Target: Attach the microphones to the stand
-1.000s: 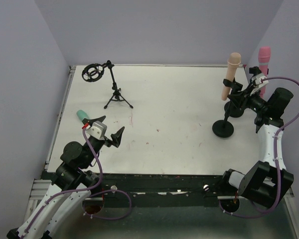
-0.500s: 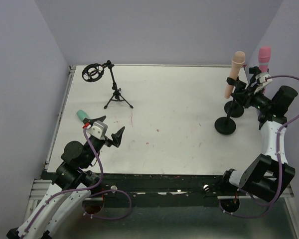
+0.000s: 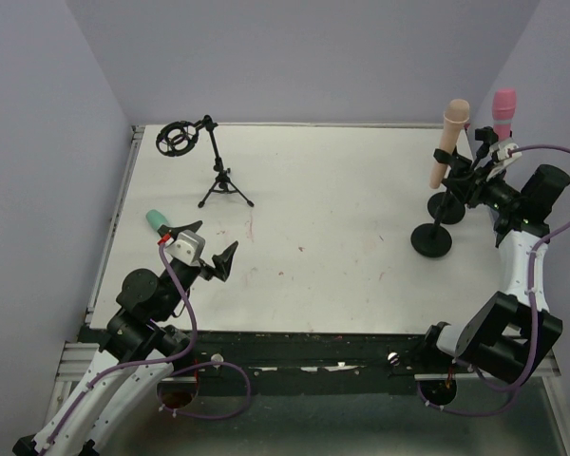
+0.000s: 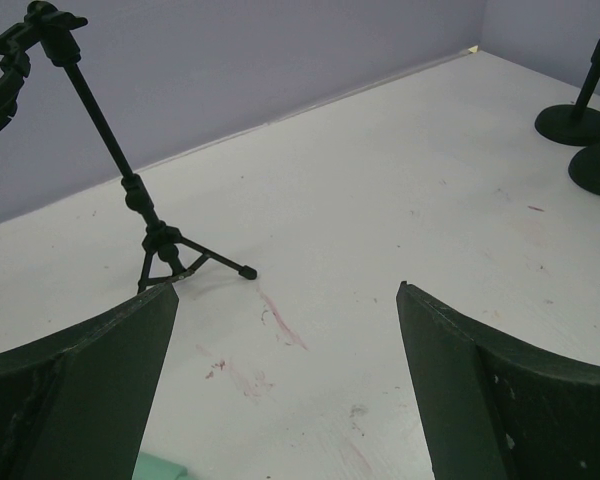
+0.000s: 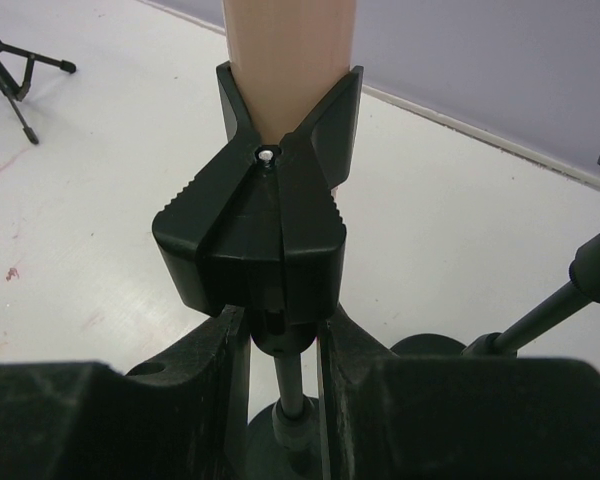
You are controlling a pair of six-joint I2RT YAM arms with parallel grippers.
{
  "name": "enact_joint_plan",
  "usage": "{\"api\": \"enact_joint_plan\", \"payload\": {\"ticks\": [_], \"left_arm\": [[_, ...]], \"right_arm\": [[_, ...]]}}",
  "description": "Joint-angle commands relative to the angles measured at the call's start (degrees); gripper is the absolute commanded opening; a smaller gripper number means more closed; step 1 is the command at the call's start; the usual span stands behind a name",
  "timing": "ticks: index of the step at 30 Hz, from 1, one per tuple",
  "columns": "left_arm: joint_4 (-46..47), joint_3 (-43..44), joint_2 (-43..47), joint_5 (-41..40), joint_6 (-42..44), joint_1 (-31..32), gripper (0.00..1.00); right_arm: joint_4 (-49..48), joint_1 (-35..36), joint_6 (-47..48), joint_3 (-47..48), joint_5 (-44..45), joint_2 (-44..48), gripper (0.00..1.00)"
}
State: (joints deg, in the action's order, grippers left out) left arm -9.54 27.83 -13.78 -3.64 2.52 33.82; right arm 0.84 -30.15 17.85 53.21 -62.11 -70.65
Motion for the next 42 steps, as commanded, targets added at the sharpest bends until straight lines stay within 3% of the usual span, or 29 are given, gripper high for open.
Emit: {"api": "enact_joint_plan", "payload": {"ticks": [1, 6, 13, 22, 29, 35, 42], "left_arm": [[-0.1, -0.1, 0.0, 1.2, -0.3, -0.3, 0.99], [-0.1, -0.1, 0.2, 1.4, -0.6, -0.2, 0.99], [-0.1, -0.1, 0.4, 1.6, -0.7, -0.3, 0.99], [-0.1, -0.1, 1.1, 1.6, -0.8, -0.3, 0.99], [0.0, -0.1, 1.4, 2.0, -0.9, -0.3, 0.99], [-0.1, -0.1, 1.6, 2.1, -0.9, -0.3, 0.99], [0.0, -0.1, 1.5, 2.3, -1.1, -0.3, 0.99]], "right_arm": [[1.5, -0.6, 2.6, -0.8, -2.9, 2.4, 0.32], [3.1, -0.5, 3.0, -1.6, -2.3, 3.6, 0.42], [4.8, -1.0, 1.1, -1.5, 0.9, 5.3, 0.73], [8.5, -1.6, 0.2, 0.0, 10.8, 8.5, 0.95], [14.2, -3.2, 2.1, 5.1, 10.9, 9.7, 0.97], [24.5, -3.2, 6.7, 13.6, 8.7, 10.6, 0.97], [29.9, -3.2, 4.8, 23.9, 15.6, 11.1, 0.98]]}}
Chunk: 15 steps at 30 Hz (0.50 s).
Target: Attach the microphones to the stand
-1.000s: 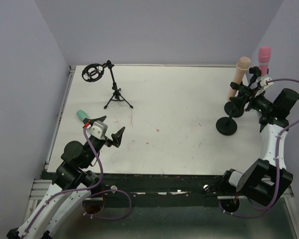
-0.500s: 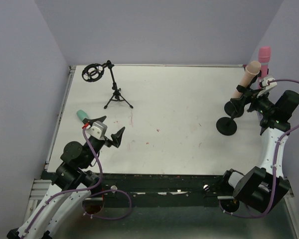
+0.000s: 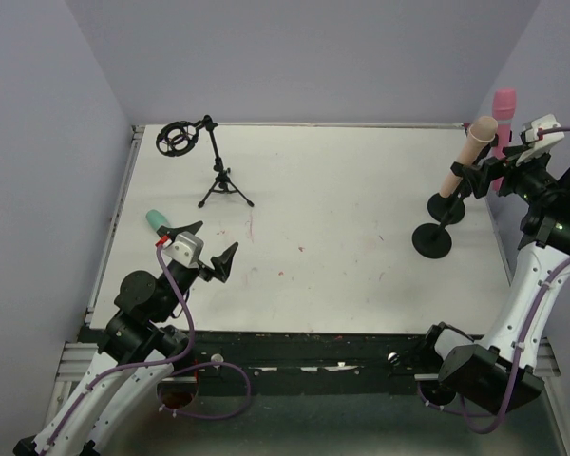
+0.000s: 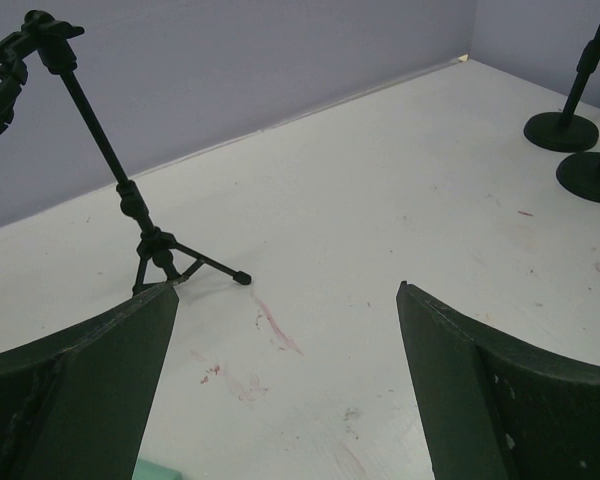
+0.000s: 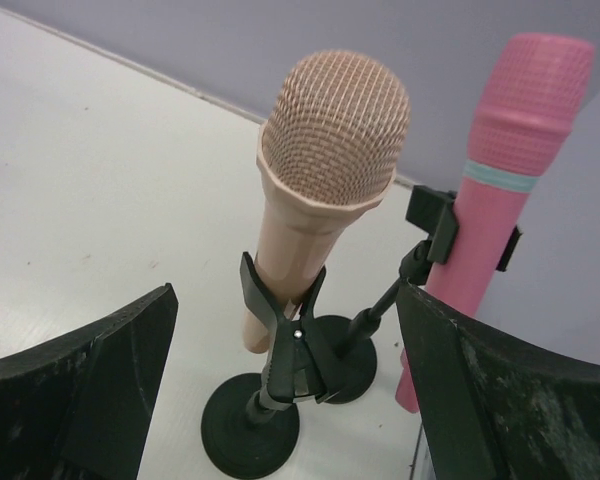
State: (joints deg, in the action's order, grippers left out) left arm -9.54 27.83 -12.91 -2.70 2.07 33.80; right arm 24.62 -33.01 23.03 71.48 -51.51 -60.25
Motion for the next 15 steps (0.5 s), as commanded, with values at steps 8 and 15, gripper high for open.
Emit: {"api": "enact_joint_plan", "payload": {"ticks": [8, 15], "left_arm": [[0.1, 0.2, 0.3, 1.5, -1.2, -0.3, 0.99], [0.2, 2.2, -1.7, 4.1, -5.9, -1.4, 0.99]], "right_arm": [[13.5, -0.3, -4.4, 21.5, -11.1, -1.2, 0.98], [1.0, 4.0, -21.0, 17.2, -25.3, -1.6, 0.98]]}}
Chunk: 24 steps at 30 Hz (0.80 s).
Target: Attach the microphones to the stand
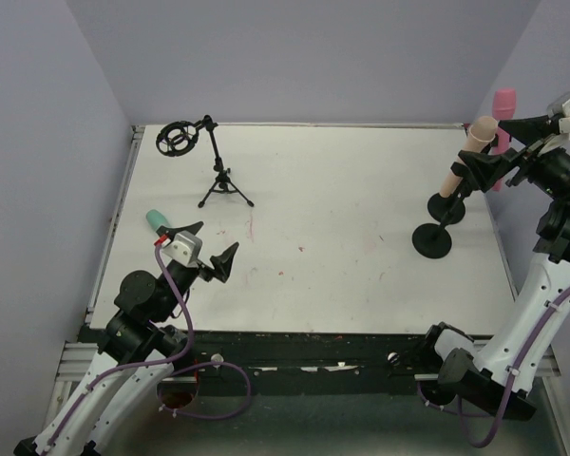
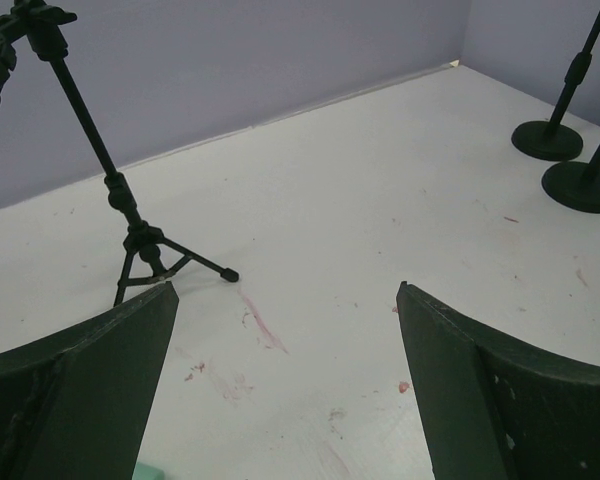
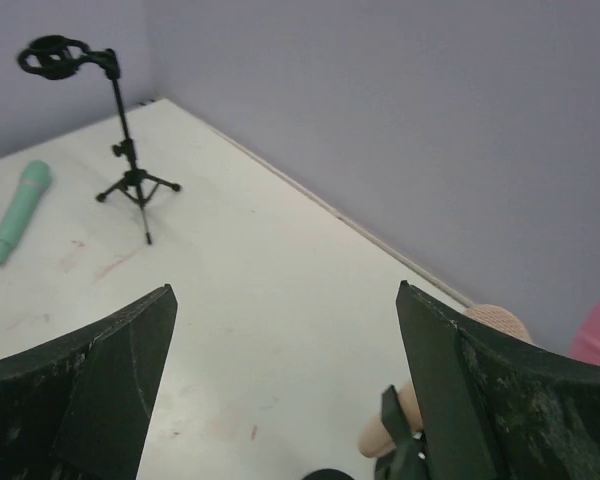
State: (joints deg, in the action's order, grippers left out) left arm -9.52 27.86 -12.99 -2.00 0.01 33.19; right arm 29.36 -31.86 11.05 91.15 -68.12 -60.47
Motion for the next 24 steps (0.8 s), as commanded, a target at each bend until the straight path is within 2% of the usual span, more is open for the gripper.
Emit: {"api": "enact_joint_plan", "payload": {"ticks": [1, 4, 8, 10, 14, 18, 24], "left_arm": [[0.0, 2.7, -2.5, 4.4, -4.6, -0.8, 0.99], [-0.1, 4.8, -5.7, 5.6, -7.1, -0.9, 0.99], [-0.1, 7.4, -8.4, 6.4, -10.1, -0.9, 0.99], [-0.4, 8.8, -9.2, 6.3, -11.3, -0.9, 0.99], [-3.1, 12.7, -11.9, 4.6, -12.9, -1.0, 0.99], [-5.1, 17.6, -17.1, 5.3, -16.2, -2.2, 0.99], [-3.8, 25.0, -27.4, 13.9, -25.6, -8.8, 0.99]], "right_arm": [[-3.5, 4.4, -8.9, -2.8, -8.1, -1.5, 1.00], [-0.1, 12.0, -6.4, -2.7, -5.0, -2.5, 1.00], [7.9, 29.3, 0.3, -3.3, 2.4, -5.0, 1.00], [8.6, 37.3, 1.8, -6.1, 6.8, -4.7, 1.00], [12.2, 46.3, 8.3, -10.5, 12.3, -6.6, 1.00], [12.2, 51.9, 12.9, -18.0, 16.1, -8.9, 1.00], [3.9, 52.1, 14.4, -29.6, 14.8, -6.2, 1.00]]}}
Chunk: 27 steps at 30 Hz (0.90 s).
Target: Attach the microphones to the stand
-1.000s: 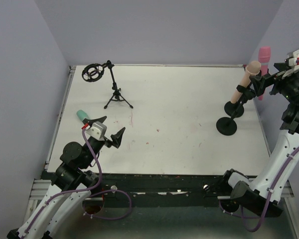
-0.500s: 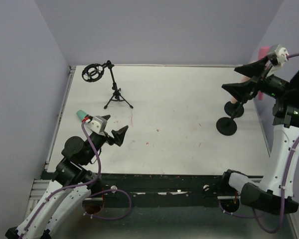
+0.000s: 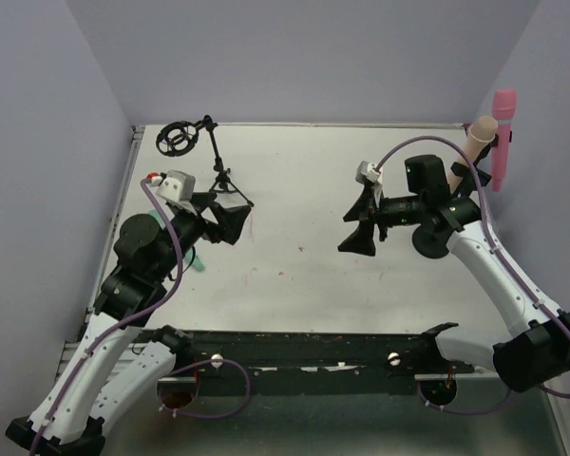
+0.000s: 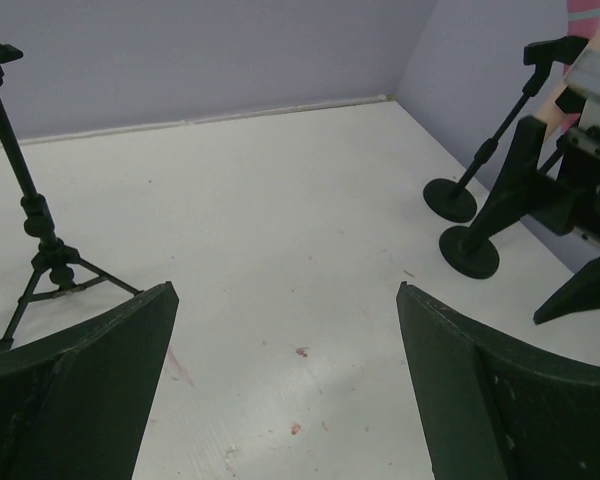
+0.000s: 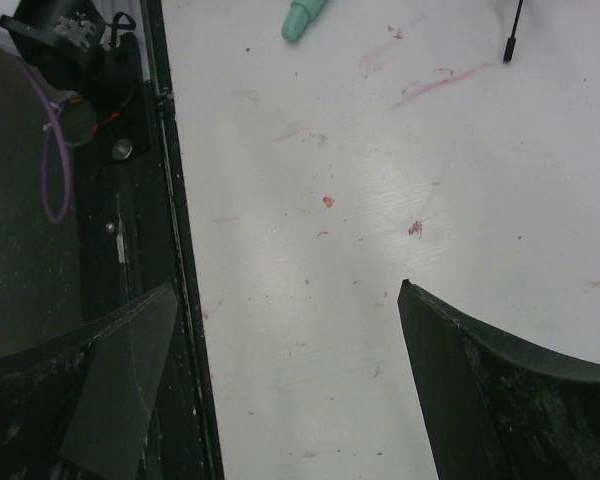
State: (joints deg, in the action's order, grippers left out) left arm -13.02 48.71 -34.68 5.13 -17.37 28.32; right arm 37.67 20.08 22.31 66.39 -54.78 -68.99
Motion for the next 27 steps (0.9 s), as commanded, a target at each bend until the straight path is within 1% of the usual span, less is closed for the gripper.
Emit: {"api": "enact_joint_plan", "payload": {"ticks": [1, 3, 4, 5, 7, 11, 14, 16, 22, 27], "left_arm": [[0.4, 5.0, -7.3, 7.8, -10.1, -4.8, 0.99], [1.5, 6.6, -10.3, 8.3, -13.0, -6.6, 0.99], [1.7, 7.8, -11.6, 7.8, -14.1, -7.2, 0.99], [1.2, 8.9, -13.2, 6.3, -14.7, -7.3, 0.99], [-0.5, 11.6, -16.0, 3.7, -15.5, -7.4, 0.99], [-3.8, 16.2, -22.3, -2.8, -16.6, -7.4, 0.99], [-3.2, 17.6, -26.6, -9.6, -13.5, -7.5, 0.99], [-1.6, 17.9, -28.7, -12.6, -10.5, -7.7, 0.99], [3.3, 19.4, -35.0, -12.6, -4.8, -8.7, 0.99], [8.2, 19.3, -40.4, -15.8, -0.7, -10.1, 0.98]], "right_arm": [[-5.4, 0.1, 3.4, -6.7, 0.7, 2.5, 1.00], [-10.0, 0.1, 2.1, -11.3, -1.6, 1.9, 1.00], [-13.3, 0.1, 0.6, -13.6, -2.2, 1.4, 1.00], [-14.4, 0.1, -0.3, -15.3, -2.0, 0.8, 0.99], [-10.9, 0.1, 3.9, -14.2, -1.1, -0.4, 0.99], [-11.5, 0.1, 3.9, -14.8, 0.9, -1.7, 1.00], [-11.9, 0.1, 4.2, -15.4, 1.9, -0.8, 1.00], [-12.4, 0.1, 4.3, -15.8, 2.2, -0.1, 1.00], [-12.6, 0.1, 4.6, -16.2, 3.5, 0.9, 1.00], [-12.6, 0.2, 4.9, -16.6, 3.2, 0.8, 1.00]]}}
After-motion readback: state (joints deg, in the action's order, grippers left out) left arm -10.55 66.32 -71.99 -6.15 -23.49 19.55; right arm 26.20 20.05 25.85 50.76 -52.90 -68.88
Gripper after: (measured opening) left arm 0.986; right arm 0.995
